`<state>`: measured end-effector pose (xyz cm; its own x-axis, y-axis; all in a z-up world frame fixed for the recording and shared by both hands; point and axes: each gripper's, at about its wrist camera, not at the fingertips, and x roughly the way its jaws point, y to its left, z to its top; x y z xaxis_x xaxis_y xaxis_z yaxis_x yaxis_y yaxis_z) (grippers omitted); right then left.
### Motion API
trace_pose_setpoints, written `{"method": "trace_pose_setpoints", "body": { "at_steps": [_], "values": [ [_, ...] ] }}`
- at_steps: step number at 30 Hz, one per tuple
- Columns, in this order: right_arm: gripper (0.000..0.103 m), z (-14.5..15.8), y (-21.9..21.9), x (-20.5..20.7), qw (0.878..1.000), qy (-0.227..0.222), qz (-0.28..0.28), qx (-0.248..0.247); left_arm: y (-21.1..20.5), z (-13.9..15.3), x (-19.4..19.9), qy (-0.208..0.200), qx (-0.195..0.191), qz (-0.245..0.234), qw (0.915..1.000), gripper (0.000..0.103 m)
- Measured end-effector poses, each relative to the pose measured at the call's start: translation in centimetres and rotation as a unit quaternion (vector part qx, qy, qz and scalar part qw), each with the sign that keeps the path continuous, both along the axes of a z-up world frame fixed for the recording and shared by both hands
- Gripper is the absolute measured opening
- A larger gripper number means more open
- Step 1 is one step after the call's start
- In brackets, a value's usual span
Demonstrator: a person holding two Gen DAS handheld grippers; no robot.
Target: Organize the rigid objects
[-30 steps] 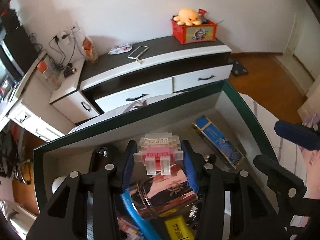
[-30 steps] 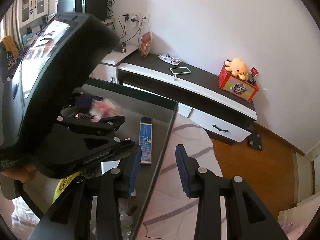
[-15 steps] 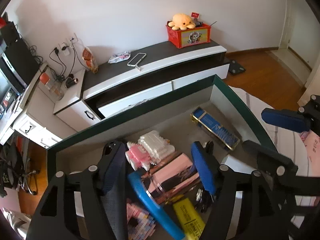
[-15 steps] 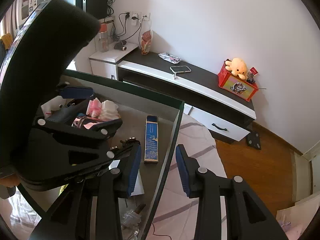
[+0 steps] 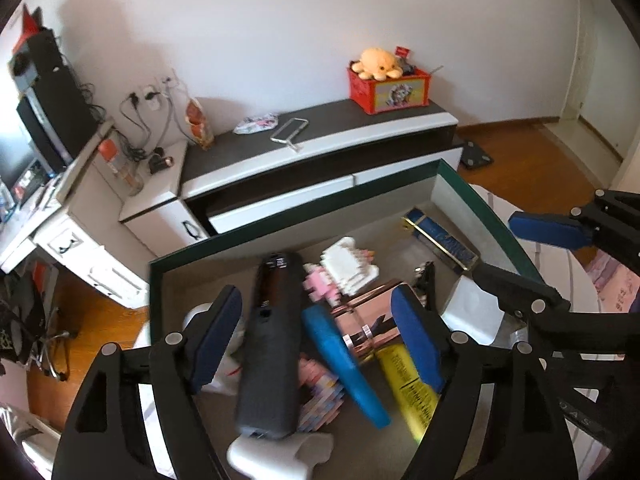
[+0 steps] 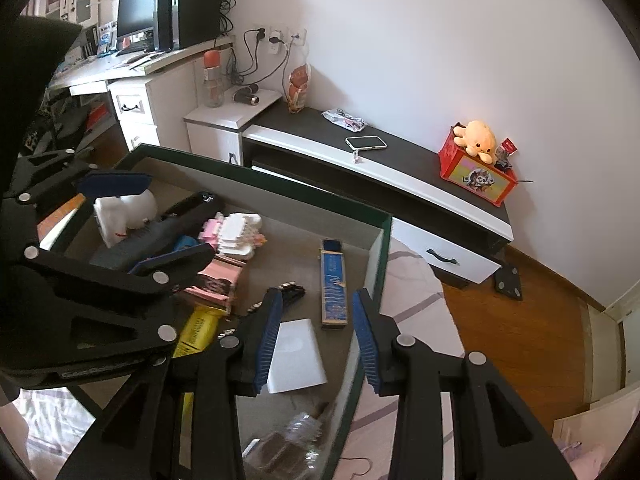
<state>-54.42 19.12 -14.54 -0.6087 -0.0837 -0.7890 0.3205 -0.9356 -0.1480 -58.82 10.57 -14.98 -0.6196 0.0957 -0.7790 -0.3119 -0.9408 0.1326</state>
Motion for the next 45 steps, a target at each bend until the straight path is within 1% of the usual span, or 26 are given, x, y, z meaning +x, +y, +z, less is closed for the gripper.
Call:
{"method": "trace_pose_setpoints", "body": {
  "at_steps": [2, 4, 6, 7, 9, 11, 13, 14, 15, 16, 19, 21, 23, 24, 28, 36, 42, 45],
  "values": [
    [0.051, 0.4, -0.3, 0.3, 1.000, 0.006, -0.002, 0.003, -1.0, 0.4, 0.4, 0.006, 0.001, 0.009, 0.9999, 0.083],
    [0.056, 0.8, -0.6, 0.6, 1.000, 0.009, -0.004, -0.001, -2.0, 0.7, 0.8, 0.006, 0.014, 0.019, 0.9997, 0.085],
    [0.066, 1.2, -0.7, 0.9, 1.000, 0.014, -0.010, -0.003, -2.8, 0.8, 1.2, 0.003, 0.026, 0.029, 0.9992, 0.088],
    [0.068, 1.3, -0.8, 1.0, 1.000, 0.018, -0.011, -0.006, -3.4, 0.8, 1.4, -0.001, 0.032, 0.041, 0.9986, 0.092],
    [0.079, 1.5, -0.7, 1.2, 1.000, 0.021, -0.020, -0.012, -4.2, 0.9, 1.8, 0.000, 0.045, 0.050, 0.9977, 0.094],
    [0.083, 1.7, -0.5, 1.4, 0.999, 0.026, -0.025, -0.030, -5.0, 1.0, 2.2, 0.001, 0.054, 0.070, 0.9961, 0.102],
    [0.089, 1.8, -0.6, 1.7, 0.999, 0.030, -0.026, -0.036, -5.6, 1.1, 2.7, 0.000, 0.058, 0.077, 0.9953, 0.103],
    [0.103, 1.9, -0.7, 2.0, 0.998, 0.034, -0.026, -0.038, -5.7, 0.9, 2.8, -0.007, 0.058, 0.078, 0.9952, 0.103],
    [0.103, 2.0, -0.9, 2.2, 0.998, 0.039, -0.022, -0.044, -5.8, 0.7, 2.9, -0.021, 0.054, 0.079, 0.9952, 0.103],
    [0.103, 2.1, -1.0, 2.4, 0.998, 0.040, -0.019, -0.046, -5.8, 0.6, 3.3, -0.017, 0.052, 0.080, 0.9953, 0.103],
    [0.103, 2.3, -1.5, 2.9, 0.998, 0.045, -0.017, -0.042, -5.8, 1.0, 4.6, 0.027, 0.043, 0.087, 0.9949, 0.103],
    [0.103, 2.5, -1.5, 3.2, 0.998, 0.048, -0.018, -0.045, -6.1, 1.2, 5.1, 0.036, 0.054, 0.089, 0.9939, 0.103],
    [0.103, 2.6, -1.4, 3.6, 0.997, 0.048, -0.020, -0.050, -6.3, 1.1, 5.5, 0.031, 0.071, 0.091, 0.9928, 0.103],
    [0.103, 2.6, -1.4, 3.9, 0.997, 0.049, -0.021, -0.050, -6.3, 1.2, 5.8, 0.035, 0.075, 0.090, 0.9925, 0.103],
    [0.103, 2.6, -1.7, 5.3, 0.997, 0.058, -0.022, -0.040, -6.2, 1.3, 6.8, 0.048, 0.066, 0.086, 0.9930, 0.103],
    [0.103, 3.3, -1.6, 7.9, 0.995, 0.078, -0.030, -0.054, -6.6, 2.3, 9.2, 0.061, 0.075, 0.100, 0.9903, 0.103],
    [0.103, 3.8, -1.6, 10.6, 0.993, 0.095, -0.034, -0.061, -6.9, 3.1, 12.4, 0.077, 0.073, 0.112, 0.9880, 0.103],
    [0.103, 4.2, -1.3, 12.3, 0.991, 0.107, -0.040, -0.064, -6.8, 3.5, 14.7, 0.084, 0.065, 0.105, 0.9887, 0.103]
  ]
}}
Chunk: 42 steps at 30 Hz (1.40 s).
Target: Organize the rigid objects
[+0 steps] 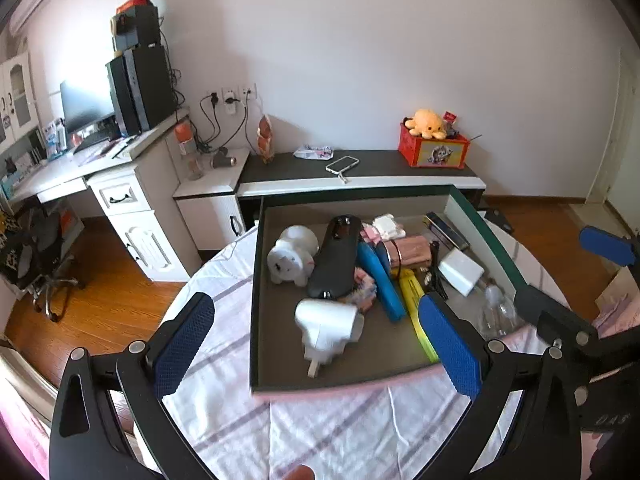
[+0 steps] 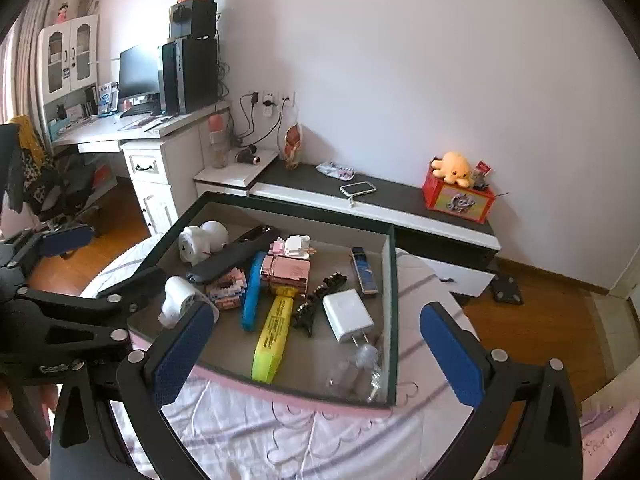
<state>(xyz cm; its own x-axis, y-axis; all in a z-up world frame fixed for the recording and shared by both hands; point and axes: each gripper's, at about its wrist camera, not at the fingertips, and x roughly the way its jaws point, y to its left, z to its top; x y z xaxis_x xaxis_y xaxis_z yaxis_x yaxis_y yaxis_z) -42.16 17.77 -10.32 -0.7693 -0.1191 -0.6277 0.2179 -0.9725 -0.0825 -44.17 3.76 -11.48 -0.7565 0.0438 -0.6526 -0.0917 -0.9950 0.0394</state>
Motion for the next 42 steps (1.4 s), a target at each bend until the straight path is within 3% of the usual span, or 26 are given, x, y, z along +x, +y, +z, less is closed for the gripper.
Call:
{"method": "trace_pose_setpoints", "body": {
  "at_steps": [4, 10, 17, 21, 36, 42],
  "values": [
    [0.103, 1.0, 0.8, 2.7, 0.999, 0.020, -0.008, -0.023, 0.6, 0.8, 3.4, 0.024, -0.020, -0.011, 0.9995, 0.103],
    [0.103, 2.0, 0.9, 7.3, 0.998, 0.047, -0.019, -0.026, 0.2, 2.6, 7.7, 0.049, 0.002, -0.012, 0.9987, 0.103],
    [0.103, 3.9, 0.9, 12.5, 0.996, 0.080, -0.018, -0.044, 0.3, 5.1, 13.9, 0.099, -0.016, -0.004, 0.9950, 0.103],
    [0.103, 5.0, 0.4, 16.1, 0.993, 0.109, -0.020, -0.034, 0.3, 6.5, 17.6, 0.133, -0.041, 0.007, 0.9902, 0.103],
    [0.103, 8.6, -0.8, 26.5, 0.981, 0.186, -0.011, -0.051, -1.5, 10.4, 29.4, 0.211, -0.035, 0.026, 0.9764, 0.103],
    [0.103, 10.0, -1.7, 30.1, 0.974, 0.220, -0.007, -0.052, -2.2, 12.0, 33.8, 0.258, -0.040, 0.035, 0.9646, 0.103]
  ]
}}
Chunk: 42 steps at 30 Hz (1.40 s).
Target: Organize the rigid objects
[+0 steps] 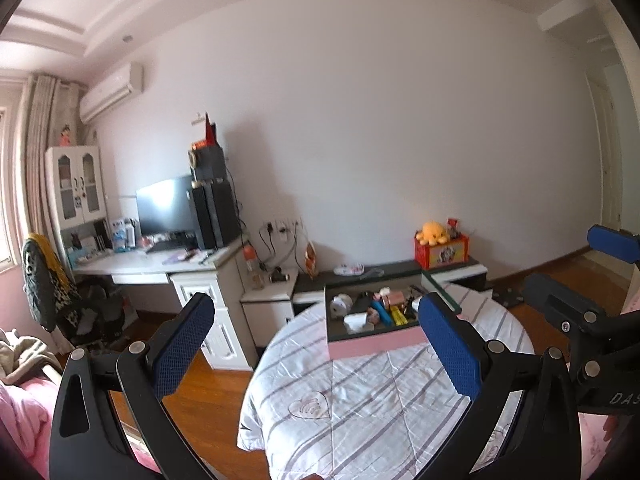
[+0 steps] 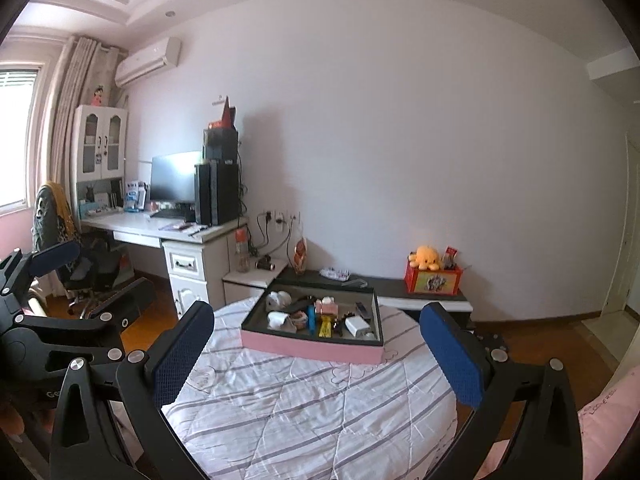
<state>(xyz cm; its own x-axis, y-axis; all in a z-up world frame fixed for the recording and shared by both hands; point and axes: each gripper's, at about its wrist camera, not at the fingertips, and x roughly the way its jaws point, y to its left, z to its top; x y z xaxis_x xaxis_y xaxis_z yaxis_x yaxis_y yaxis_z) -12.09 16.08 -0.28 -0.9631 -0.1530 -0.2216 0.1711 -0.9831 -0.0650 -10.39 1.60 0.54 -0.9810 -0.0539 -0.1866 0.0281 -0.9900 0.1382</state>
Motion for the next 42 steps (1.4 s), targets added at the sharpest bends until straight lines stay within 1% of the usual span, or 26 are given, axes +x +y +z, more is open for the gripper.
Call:
{"method": "trace_pose_setpoints", "body": {
  "at_steps": [7, 11, 17, 22, 28, 32, 37, 42],
  "values": [
    [0.103, 1.2, -0.9, 4.0, 0.999, 0.042, 0.005, 0.007, -1.2, 1.3, 4.4, 0.036, 0.024, -0.011, 0.9990, 0.103],
    [0.103, 1.7, -1.5, 5.8, 0.998, 0.059, 0.008, 0.008, -1.6, 2.0, 6.8, 0.060, 0.021, -0.003, 0.9980, 0.103],
    [0.103, 2.7, -1.9, 8.6, 0.995, 0.097, 0.014, 0.004, -1.9, 2.8, 9.8, 0.102, 0.024, -0.001, 0.9945, 0.103],
    [0.103, 2.8, -2.3, 9.5, 0.994, 0.109, 0.015, 0.009, -2.2, 2.8, 11.0, 0.112, 0.016, 0.007, 0.9935, 0.103],
    [0.103, 2.5, -2.7, 10.2, 0.994, 0.109, 0.019, 0.009, -2.7, 2.3, 11.8, 0.115, 0.013, 0.011, 0.9932, 0.103],
    [0.103, 2.5, -3.0, 10.4, 0.993, 0.117, 0.021, 0.006, -2.8, 2.3, 12.3, 0.129, 0.013, 0.009, 0.9916, 0.103],
    [0.103, 2.3, -3.2, 11.0, 0.991, 0.131, 0.013, 0.002, -2.8, 1.9, 12.6, 0.137, 0.020, 0.009, 0.9903, 0.103],
    [0.103, 1.9, -3.1, 11.2, 0.992, 0.129, 0.014, 0.004, -2.4, 1.7, 12.4, 0.136, 0.015, 0.011, 0.9906, 0.103]
  ]
}}
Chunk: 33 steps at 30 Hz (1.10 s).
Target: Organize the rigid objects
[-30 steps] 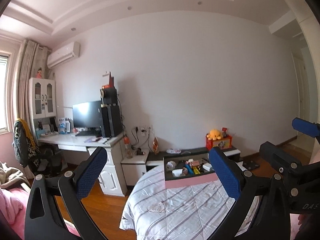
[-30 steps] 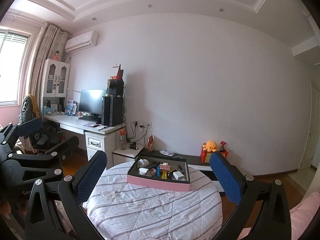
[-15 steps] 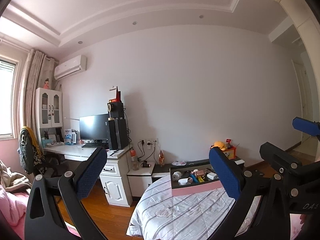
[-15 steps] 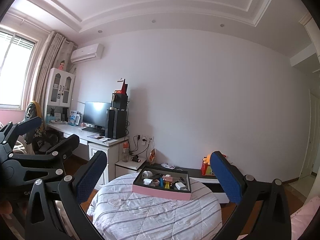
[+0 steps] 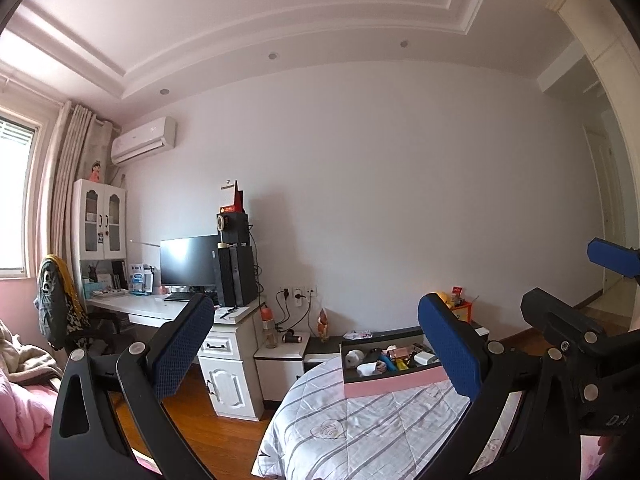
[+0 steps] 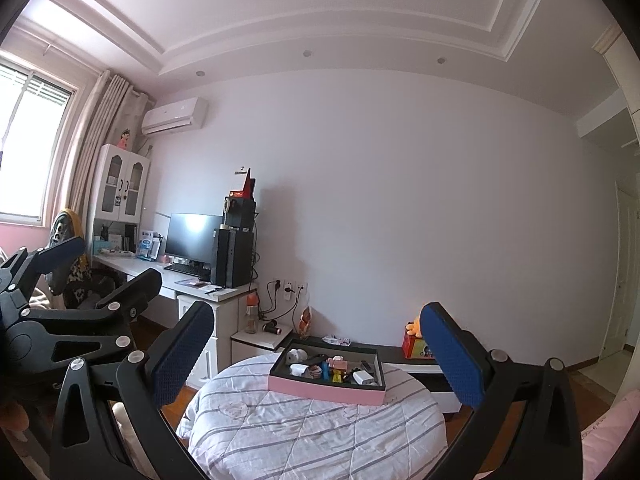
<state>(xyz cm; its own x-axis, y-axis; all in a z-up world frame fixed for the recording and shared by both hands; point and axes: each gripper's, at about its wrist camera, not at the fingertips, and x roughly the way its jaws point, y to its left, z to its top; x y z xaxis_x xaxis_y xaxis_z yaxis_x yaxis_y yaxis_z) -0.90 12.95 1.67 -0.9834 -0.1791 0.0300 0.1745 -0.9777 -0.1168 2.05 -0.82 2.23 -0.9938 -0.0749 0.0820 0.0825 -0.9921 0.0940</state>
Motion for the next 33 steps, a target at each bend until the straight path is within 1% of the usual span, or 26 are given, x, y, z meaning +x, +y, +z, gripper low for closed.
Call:
{"method": "trace_pose_setpoints", "body": {
  "at_steps": [6, 9, 12, 15, 19, 21, 27, 31, 33],
  "values": [
    [0.103, 0.8, 0.2, 0.5, 1.000, 0.007, 0.002, -0.005, 0.2, 0.9, 0.4, 0.013, 0.003, -0.002, 0.9999, 0.103],
    [0.103, 1.5, 0.2, 0.8, 1.000, 0.016, 0.007, 0.000, 0.3, 1.7, 0.4, 0.018, 0.003, -0.007, 0.9998, 0.103],
    [0.103, 2.8, 0.1, 0.3, 1.000, 0.009, 0.009, 0.012, 0.5, 2.7, -0.5, 0.003, 0.005, -0.007, 1.0000, 0.103],
    [0.103, 4.1, 0.0, -0.2, 1.000, 0.010, 0.006, 0.018, 0.6, 4.3, -1.6, -0.003, 0.005, -0.010, 0.9999, 0.103],
    [0.103, 6.2, 0.1, -1.2, 1.000, 0.011, 0.003, 0.026, 0.6, 6.5, -3.7, -0.022, 0.004, -0.041, 0.9989, 0.103],
    [0.103, 7.2, 0.3, -1.9, 1.000, 0.009, 0.002, 0.025, 0.9, 7.2, -4.4, -0.021, -0.002, -0.043, 0.9988, 0.103],
    [0.103, 8.3, 0.4, -3.4, 1.000, 0.002, 0.005, 0.023, 1.1, 8.7, -6.1, -0.021, -0.008, -0.031, 0.9992, 0.103],
    [0.103, 8.3, 0.2, -3.4, 1.000, 0.008, 0.003, 0.022, 1.0, 8.9, -5.8, -0.004, -0.011, -0.009, 0.9999, 0.103],
    [0.103, 8.2, 0.1, -3.1, 1.000, 0.014, 0.002, 0.020, 0.9, 9.0, -5.6, 0.002, -0.013, -0.006, 0.9999, 0.103]
  ]
}}
